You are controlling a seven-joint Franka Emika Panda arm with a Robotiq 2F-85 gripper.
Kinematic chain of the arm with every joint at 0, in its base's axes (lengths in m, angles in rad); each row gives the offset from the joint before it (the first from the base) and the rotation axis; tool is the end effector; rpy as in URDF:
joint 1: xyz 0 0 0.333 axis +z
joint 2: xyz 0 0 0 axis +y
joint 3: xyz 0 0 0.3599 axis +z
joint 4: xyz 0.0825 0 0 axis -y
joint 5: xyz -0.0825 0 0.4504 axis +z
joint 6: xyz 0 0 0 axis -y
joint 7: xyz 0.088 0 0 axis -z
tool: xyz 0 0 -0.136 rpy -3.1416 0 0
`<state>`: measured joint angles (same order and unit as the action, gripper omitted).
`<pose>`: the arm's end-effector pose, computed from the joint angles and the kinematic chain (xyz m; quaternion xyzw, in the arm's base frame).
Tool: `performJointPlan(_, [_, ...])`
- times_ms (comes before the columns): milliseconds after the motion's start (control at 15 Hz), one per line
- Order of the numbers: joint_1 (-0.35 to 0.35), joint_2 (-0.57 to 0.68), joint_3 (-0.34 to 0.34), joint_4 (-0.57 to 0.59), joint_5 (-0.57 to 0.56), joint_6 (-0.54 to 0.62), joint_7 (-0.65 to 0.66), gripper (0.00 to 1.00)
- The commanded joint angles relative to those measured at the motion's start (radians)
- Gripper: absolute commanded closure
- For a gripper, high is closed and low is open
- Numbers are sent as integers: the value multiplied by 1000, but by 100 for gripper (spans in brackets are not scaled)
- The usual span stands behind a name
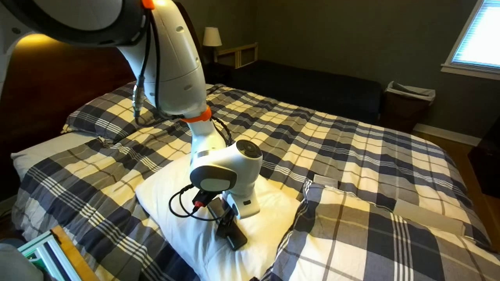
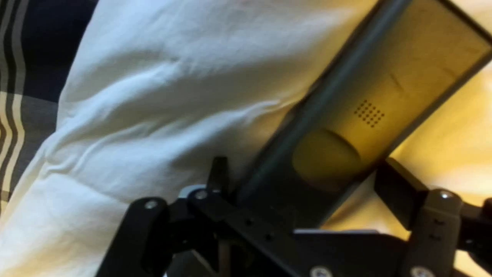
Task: Remove the checked pillow from on top of the white pillow, pick up the black remote, put it on the bed and then put the checked pillow back on top of the white pillow
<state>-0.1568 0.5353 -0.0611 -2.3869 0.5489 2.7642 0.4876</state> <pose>0.4781 -0.1281 0.0307 -0.8141 0.5726 0.0798 0.0543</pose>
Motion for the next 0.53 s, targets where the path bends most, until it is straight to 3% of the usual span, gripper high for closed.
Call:
performJointPlan(0, [-3, 34, -1, 42, 23, -32, 11, 34])
performJointPlan(333, [33, -2, -53, 39, -25, -53, 53, 66])
performJointPlan(467, [30, -9, -67, 50, -45, -99, 48, 70])
